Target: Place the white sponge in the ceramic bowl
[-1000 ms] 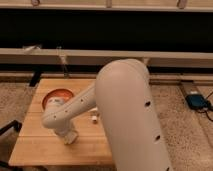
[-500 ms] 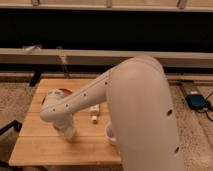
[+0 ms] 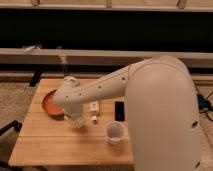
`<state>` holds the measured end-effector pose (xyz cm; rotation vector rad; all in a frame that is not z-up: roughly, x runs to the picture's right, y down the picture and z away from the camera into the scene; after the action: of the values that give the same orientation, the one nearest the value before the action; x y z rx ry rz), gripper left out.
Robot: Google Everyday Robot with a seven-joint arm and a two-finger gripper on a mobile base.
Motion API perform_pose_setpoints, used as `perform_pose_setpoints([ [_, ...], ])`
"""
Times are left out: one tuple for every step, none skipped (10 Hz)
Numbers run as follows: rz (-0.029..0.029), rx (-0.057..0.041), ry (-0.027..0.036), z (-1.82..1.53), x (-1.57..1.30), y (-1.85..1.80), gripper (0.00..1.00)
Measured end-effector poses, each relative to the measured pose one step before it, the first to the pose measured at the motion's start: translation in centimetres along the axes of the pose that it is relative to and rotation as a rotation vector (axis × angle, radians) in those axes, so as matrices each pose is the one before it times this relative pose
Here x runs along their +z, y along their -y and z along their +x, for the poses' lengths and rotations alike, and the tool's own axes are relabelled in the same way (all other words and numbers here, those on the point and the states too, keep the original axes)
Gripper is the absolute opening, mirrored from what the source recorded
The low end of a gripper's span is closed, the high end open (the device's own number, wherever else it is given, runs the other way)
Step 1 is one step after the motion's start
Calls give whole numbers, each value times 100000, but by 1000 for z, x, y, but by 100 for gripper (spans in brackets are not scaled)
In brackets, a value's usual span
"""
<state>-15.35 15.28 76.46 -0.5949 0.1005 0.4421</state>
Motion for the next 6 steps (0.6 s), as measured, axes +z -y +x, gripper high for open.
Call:
perform_pose_setpoints([
  [800,-1347,2506,-960,-1462,649,0],
  [633,-2452,3543,-1554,-1828,437,0],
  [478,-2757,2484,-1631,-1273,170,0],
  [121,-3132,2191,-1950,-846,34,0],
  [-299,-2822,1487,-1734,-262,-95,0],
  [-933,-2370,920,-1443,241,-100,0],
])
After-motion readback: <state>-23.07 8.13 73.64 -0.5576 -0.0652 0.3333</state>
